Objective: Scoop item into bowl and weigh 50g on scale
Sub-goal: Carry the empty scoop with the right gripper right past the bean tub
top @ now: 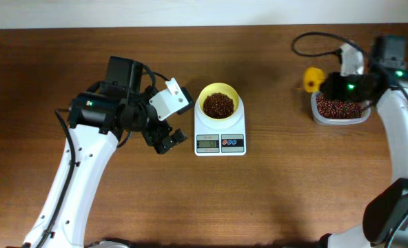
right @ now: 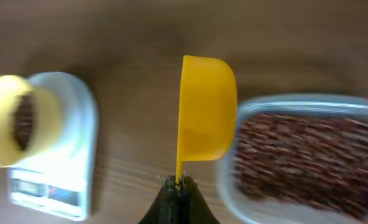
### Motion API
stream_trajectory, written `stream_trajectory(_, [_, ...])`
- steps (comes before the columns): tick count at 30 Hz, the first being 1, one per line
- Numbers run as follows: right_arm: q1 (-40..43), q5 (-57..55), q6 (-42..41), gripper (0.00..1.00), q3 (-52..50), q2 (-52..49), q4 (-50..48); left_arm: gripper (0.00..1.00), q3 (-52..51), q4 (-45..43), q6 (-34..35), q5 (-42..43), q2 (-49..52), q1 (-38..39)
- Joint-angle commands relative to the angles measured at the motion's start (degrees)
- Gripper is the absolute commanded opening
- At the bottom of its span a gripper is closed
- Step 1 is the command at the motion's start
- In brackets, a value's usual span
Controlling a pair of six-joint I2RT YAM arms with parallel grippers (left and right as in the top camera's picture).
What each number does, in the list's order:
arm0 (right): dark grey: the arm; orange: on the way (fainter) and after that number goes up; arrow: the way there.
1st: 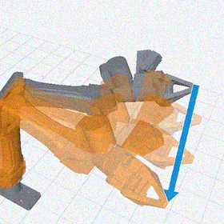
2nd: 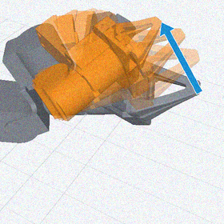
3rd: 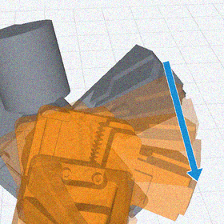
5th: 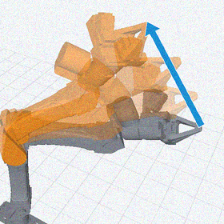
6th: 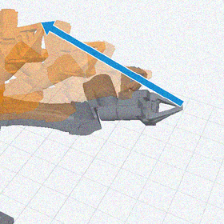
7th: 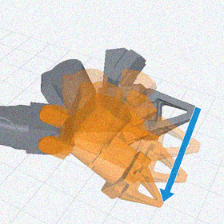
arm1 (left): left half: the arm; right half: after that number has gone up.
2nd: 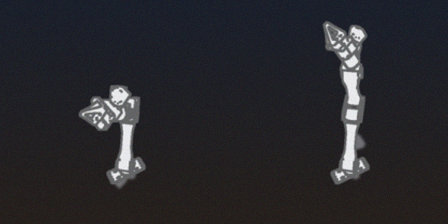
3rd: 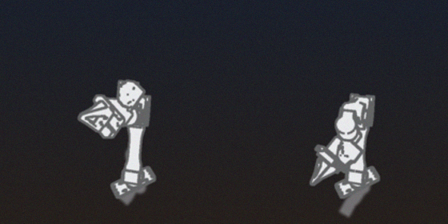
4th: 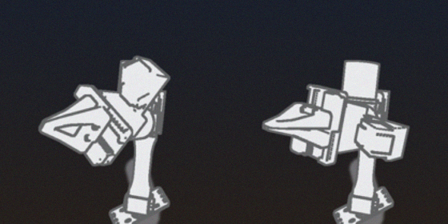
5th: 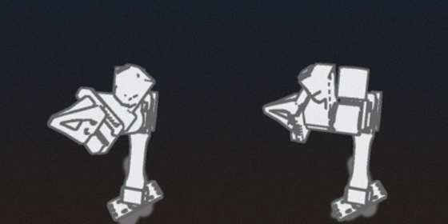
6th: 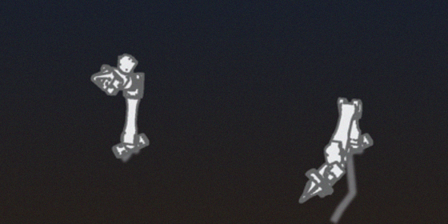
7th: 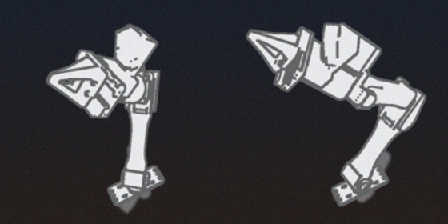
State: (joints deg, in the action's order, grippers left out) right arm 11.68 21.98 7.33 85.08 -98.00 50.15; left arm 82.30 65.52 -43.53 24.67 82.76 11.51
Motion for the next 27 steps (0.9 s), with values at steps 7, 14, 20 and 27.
stream_trajectory(7, [0.7,-29.1,4.7,0.04,-0.1,0.8,4.0,0.99,-0.1,0.0,-0.7,1.0,0.0,0.0])
stream_trajectory(14, [-5.0,-45.0,7.7,0.04,0.0,0.8,3.0,0.99,-0.1,0.0,-0.7,1.0,0.0,0.0])
stream_trajectory(20, [-11.1,-46.8,5.2,0.04,4.0,3.0,7.2,0.99,-0.1,0.0,-0.7,1.0,0.0,0.0])
stream_trajectory(27, [-7.7,-27.1,-6.0,0.04,13.5,20.8,23.7,0.99,-0.1,0.0,-0.7,1.0,0.0,0.0])
